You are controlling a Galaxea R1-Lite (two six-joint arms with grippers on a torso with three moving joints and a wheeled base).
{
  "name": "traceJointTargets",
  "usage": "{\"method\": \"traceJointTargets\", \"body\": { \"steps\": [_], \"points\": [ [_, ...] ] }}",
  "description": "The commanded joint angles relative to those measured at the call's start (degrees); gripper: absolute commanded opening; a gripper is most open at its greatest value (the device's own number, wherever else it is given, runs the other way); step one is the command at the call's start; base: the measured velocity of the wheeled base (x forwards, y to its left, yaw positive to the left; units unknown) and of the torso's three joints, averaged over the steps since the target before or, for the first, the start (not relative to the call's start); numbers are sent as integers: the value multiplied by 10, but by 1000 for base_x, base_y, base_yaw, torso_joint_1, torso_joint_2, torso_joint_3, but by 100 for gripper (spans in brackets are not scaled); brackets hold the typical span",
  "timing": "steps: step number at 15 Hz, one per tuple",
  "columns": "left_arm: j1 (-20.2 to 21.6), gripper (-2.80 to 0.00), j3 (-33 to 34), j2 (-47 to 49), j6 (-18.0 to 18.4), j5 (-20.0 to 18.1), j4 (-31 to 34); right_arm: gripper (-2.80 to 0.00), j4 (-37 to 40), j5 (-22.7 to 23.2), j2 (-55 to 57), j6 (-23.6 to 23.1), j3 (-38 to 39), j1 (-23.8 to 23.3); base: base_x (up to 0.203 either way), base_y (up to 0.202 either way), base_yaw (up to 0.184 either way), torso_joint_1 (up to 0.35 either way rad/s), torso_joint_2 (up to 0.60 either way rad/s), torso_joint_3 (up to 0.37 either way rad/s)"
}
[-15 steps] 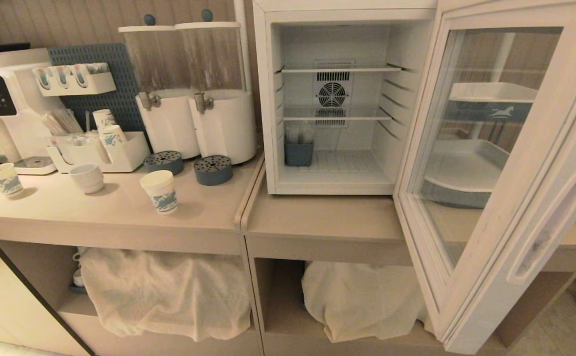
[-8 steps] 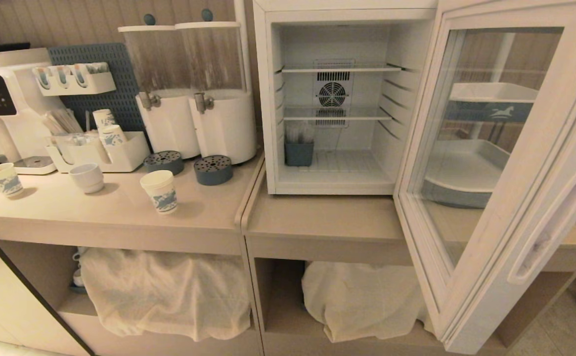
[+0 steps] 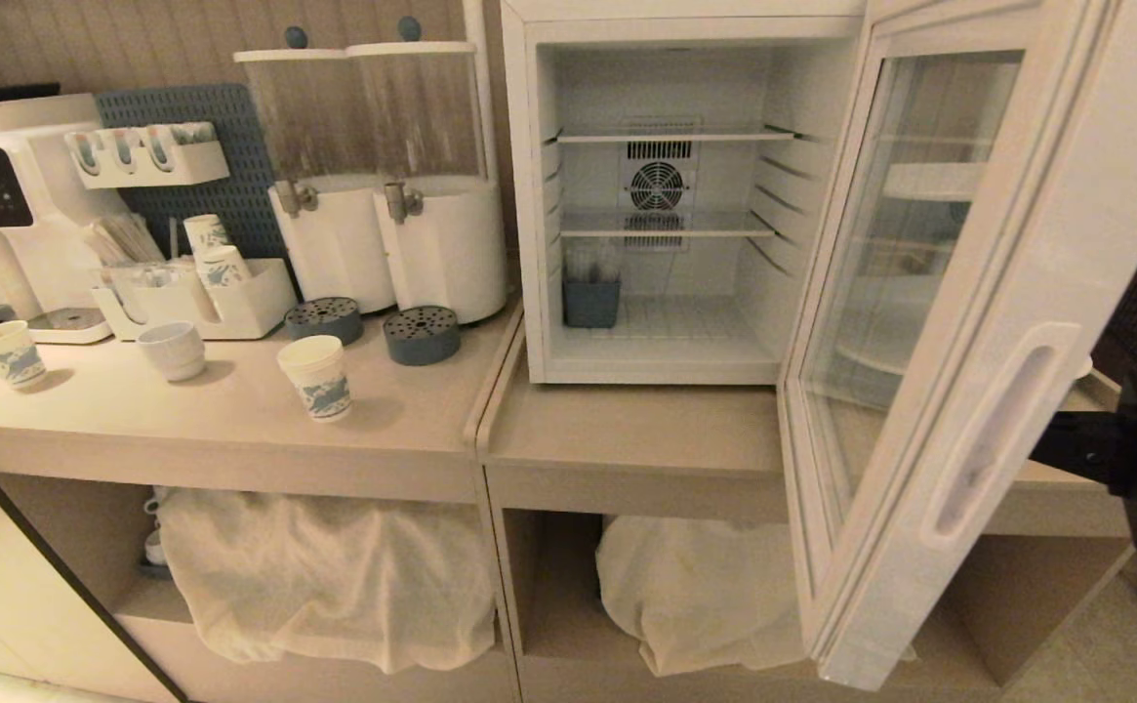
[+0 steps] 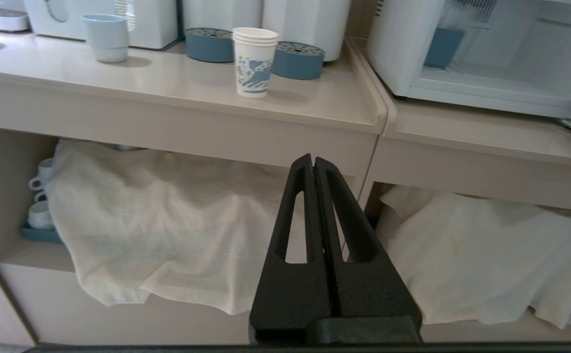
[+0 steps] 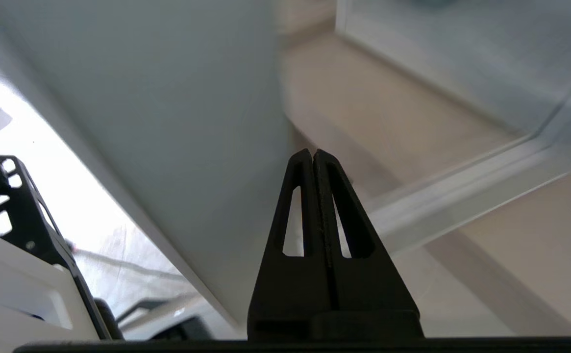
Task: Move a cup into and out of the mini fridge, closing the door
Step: Close the freezer door
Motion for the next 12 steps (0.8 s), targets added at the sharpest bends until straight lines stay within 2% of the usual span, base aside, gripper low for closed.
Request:
{"method": "traceJointTargets", "body": {
  "steps": [1, 2, 3, 4, 6, 8, 9, 12],
  "points": [
    [0, -280, 23, -2, -1, 0, -1, -280, -12, -17, 31, 8, 0, 36, 0, 0, 0, 0, 0, 0],
    [0, -280, 23, -2, -3, 0, -1, -280, -32, -44, 37, 28, -2, 56, 0, 0, 0, 0, 0, 0],
    [0, -280, 23, -2, -8, 0, -2, -280, -64, -92, 48, 64, -7, 93, 0, 0, 0, 0, 0, 0],
    [0, -280, 23, -2, -9, 0, -3, -280, -116, -172, 67, 115, -19, 134, 0, 0, 0, 0, 0, 0],
    [0, -280, 23, -2, -9, 1, -3, -280, -184, -289, 129, 173, -74, 189, 0, 0, 0, 0, 0, 0],
    [1, -280, 23, -2, -10, 0, -3, -280, -184, -341, 184, 189, -145, 233, 0, 0, 0, 0, 0, 0],
    [1, -280, 23, -2, -11, 0, -3, -280, -180, -357, 208, 192, -180, 247, 0, 0, 0, 0, 0, 0],
    [1, -280, 23, -2, -11, 0, -3, -280, -167, -442, 307, 194, -314, 280, 0, 0, 0, 0, 0, 0]
  ]
}}
